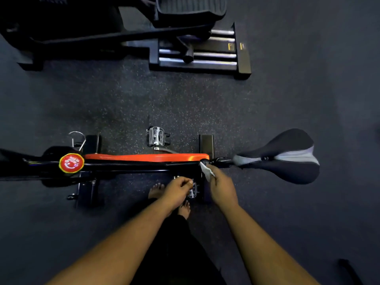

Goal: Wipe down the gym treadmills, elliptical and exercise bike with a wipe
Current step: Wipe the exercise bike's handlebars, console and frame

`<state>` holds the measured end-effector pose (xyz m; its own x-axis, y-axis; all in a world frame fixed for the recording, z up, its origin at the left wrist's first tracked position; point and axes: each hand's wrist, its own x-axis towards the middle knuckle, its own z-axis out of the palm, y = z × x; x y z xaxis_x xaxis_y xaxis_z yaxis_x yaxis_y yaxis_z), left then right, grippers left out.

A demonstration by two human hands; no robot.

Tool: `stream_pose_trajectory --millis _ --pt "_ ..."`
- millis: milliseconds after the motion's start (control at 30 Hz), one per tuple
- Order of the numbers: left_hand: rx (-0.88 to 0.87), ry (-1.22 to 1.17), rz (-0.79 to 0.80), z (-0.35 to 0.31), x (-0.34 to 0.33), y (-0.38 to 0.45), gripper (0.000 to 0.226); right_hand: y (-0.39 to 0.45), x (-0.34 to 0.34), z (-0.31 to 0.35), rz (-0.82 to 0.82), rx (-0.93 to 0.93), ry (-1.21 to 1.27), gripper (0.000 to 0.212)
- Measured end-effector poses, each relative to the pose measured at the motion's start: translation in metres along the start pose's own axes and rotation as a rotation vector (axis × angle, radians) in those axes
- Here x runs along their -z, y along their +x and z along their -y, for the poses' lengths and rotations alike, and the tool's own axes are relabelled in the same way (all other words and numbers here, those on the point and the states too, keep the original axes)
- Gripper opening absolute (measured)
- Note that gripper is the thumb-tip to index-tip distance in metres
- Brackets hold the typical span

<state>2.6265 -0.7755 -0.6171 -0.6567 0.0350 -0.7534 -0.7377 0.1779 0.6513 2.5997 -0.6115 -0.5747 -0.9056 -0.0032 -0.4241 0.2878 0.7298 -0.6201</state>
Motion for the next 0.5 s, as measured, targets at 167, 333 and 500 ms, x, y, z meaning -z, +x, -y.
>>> stream_pose_trajectory --millis 167,333,500 --pt "0.029 0.038 0.039 0.011 -0.003 0.055 0.013 0.059 -0.024 -0.013 -0.017 0.073 -0.155 0.059" --pt "0.055 0.068 0.052 0.014 0.000 0.098 0.024 0.101 -0.057 -0.049 0.279 0.129 -0.530 0.058" --pt "0.108 0.067 0.064 0.022 -0.002 0.117 0.026 0.072 -0.067 -0.074 0.281 0.305 -0.635 0.060"
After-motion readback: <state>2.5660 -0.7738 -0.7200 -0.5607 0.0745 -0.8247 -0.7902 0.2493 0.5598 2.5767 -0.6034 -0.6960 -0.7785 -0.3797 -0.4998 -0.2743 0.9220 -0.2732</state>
